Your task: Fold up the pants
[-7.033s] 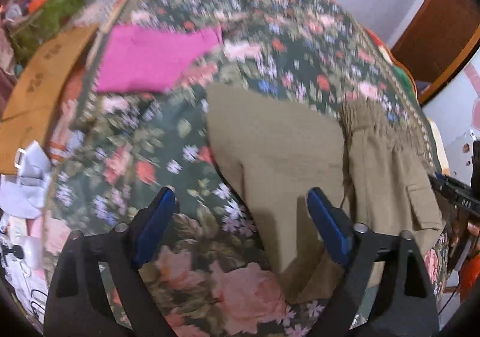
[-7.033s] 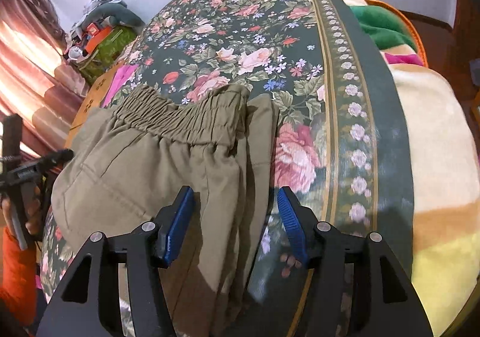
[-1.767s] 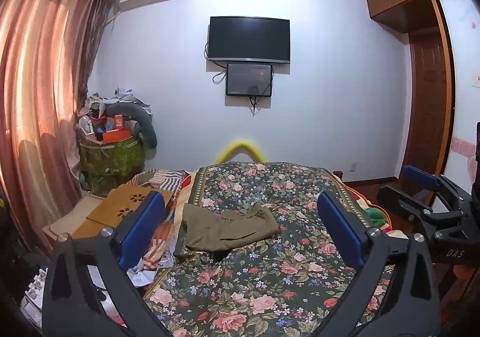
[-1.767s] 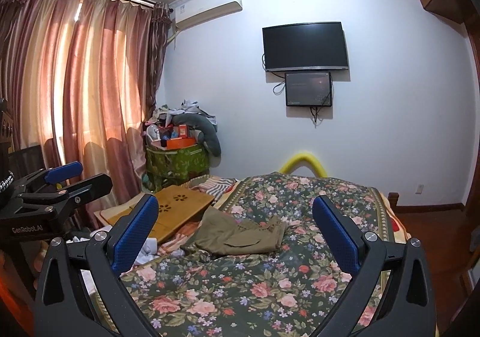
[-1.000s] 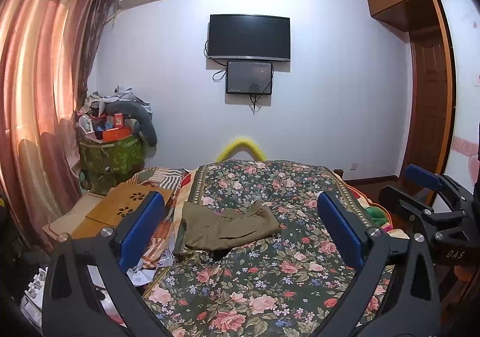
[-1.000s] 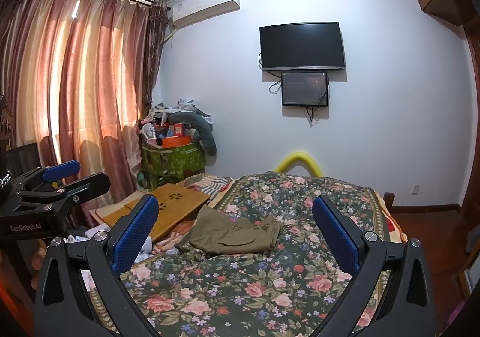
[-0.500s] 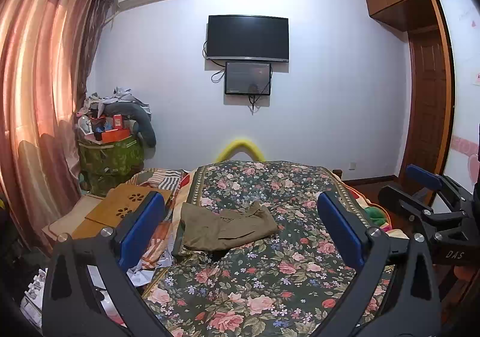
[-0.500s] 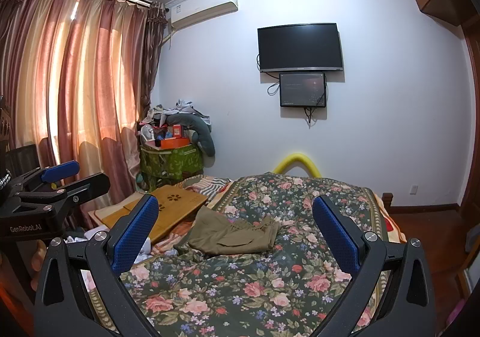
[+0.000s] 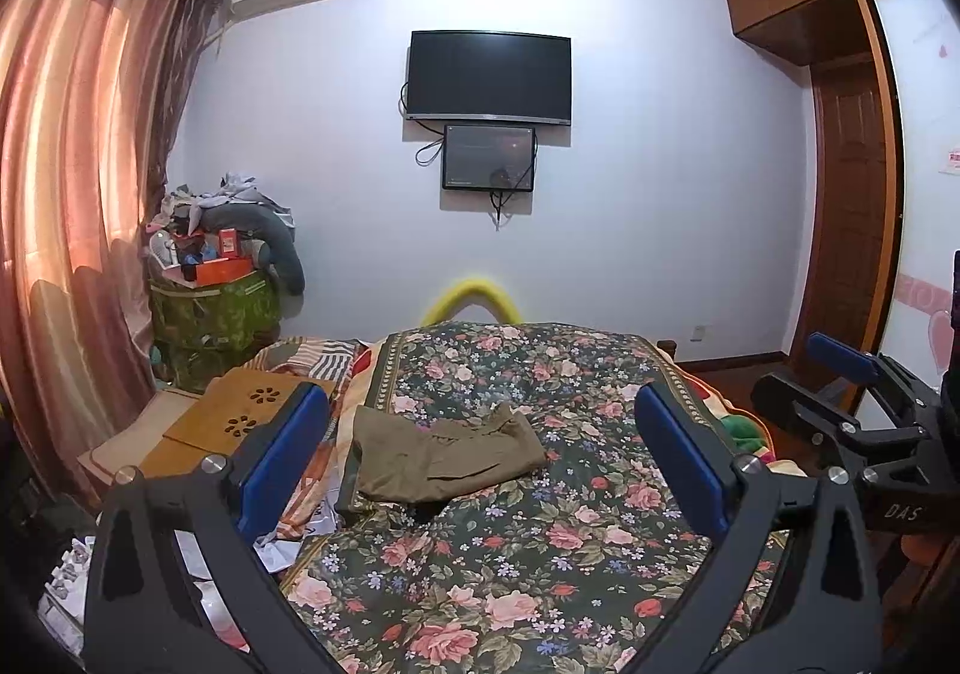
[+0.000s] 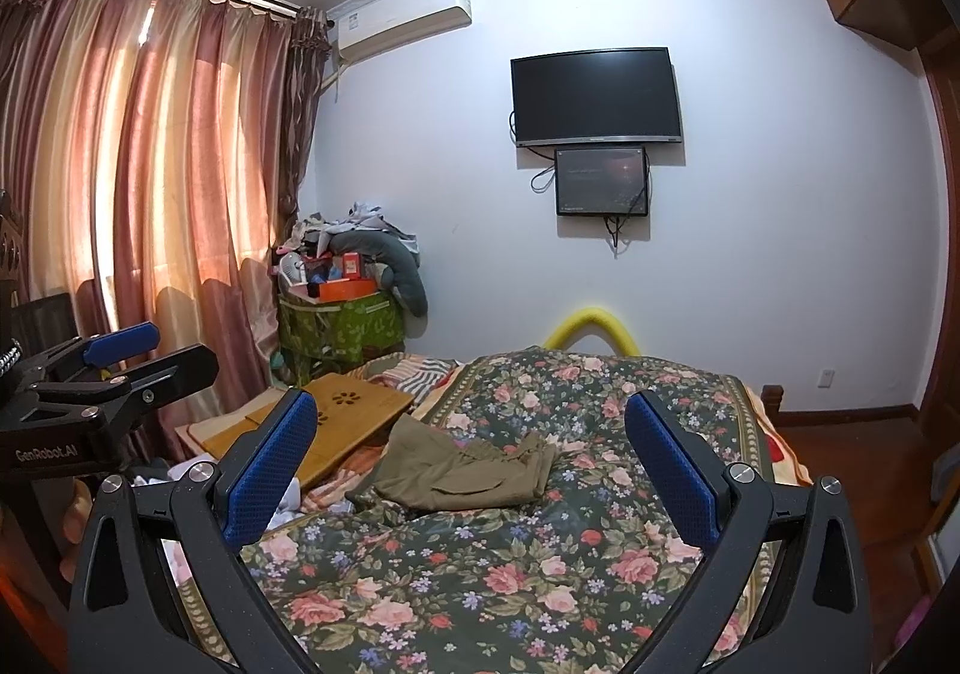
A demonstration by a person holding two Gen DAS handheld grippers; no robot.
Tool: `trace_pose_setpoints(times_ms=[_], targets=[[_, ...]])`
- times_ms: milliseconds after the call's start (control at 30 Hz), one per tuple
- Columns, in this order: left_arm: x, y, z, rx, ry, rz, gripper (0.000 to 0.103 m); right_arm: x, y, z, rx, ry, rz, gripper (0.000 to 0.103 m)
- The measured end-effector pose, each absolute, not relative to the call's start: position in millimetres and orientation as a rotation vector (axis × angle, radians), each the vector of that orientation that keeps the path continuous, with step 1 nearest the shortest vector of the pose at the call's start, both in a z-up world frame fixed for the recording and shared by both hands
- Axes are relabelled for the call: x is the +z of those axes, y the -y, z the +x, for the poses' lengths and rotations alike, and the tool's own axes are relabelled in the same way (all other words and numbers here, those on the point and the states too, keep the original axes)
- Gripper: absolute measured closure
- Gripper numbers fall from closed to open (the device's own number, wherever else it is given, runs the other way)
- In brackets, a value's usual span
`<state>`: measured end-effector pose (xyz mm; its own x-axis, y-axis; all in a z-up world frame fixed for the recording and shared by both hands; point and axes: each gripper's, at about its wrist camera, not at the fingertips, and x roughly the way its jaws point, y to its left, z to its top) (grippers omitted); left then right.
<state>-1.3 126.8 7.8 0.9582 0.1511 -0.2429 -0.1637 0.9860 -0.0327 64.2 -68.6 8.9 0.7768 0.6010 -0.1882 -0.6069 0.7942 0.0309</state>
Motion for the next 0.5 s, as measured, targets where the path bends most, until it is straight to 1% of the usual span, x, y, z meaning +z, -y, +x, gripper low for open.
trace_pose_setpoints(times_ms=[500], targets=[[7.9,-126.8,-1.8,0.122,-0.248,-0.047,0.000,8.6,69.2,65.4,0.642,-0.197,-0.024,0.001]])
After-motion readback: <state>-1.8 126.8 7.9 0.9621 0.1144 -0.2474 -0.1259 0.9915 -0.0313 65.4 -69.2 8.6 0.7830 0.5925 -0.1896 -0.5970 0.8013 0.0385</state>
